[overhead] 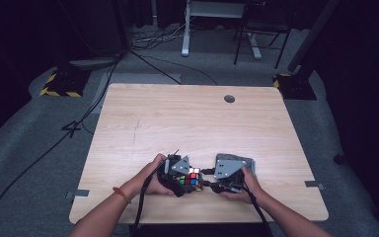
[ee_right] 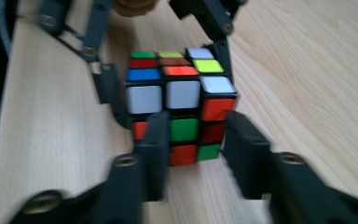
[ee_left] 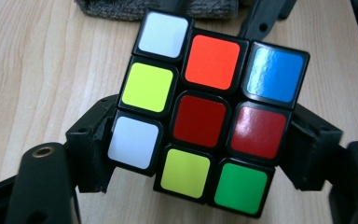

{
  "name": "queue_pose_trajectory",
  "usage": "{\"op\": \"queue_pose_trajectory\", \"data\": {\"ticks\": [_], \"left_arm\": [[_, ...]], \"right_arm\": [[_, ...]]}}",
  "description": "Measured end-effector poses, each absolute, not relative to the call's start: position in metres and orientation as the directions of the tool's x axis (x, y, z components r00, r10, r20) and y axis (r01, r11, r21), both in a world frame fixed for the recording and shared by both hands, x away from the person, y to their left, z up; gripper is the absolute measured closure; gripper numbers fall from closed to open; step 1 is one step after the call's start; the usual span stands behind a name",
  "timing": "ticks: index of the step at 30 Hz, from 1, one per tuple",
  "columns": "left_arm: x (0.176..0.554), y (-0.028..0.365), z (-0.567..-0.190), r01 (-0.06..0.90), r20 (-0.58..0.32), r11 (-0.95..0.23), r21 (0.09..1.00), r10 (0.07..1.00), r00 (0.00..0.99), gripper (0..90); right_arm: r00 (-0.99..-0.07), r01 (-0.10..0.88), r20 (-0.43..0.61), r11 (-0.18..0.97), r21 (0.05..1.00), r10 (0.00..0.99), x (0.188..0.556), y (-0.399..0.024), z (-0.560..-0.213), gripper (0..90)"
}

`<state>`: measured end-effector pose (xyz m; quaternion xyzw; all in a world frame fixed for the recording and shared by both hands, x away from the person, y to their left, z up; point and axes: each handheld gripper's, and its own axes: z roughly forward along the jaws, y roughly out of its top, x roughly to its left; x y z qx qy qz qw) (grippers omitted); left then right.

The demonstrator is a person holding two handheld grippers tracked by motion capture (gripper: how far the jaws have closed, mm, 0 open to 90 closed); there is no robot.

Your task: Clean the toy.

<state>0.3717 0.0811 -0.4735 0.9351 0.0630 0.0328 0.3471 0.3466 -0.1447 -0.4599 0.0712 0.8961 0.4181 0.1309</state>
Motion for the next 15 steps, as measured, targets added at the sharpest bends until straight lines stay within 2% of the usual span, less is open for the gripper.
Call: {"op": "queue_pose_trajectory", "data": {"ticks": [3, 9, 15], "left_arm": [[0.371, 0.085, -0.473, 0.094, -0.002, -0.744, 0.661, 0.124, 0.992, 31.4], [0.372, 0.086, -0.473, 0.091, -0.003, -0.755, 0.649, 0.117, 0.993, 31.4], [0.376, 0.085, -0.476, 0.115, -0.016, -0.753, 0.648, 0.137, 0.990, 26.8]], "right_arm": [[-0.951, 0.014, -0.177, 0.607, 0.794, 0.253, 0.345, -0.144, -0.456, 73.0], [-0.956, -0.011, -0.189, 0.617, 0.787, 0.224, 0.344, -0.138, -0.451, 73.8], [-0.959, -0.025, -0.194, 0.622, 0.783, 0.206, 0.347, -0.130, -0.446, 74.4]]}}
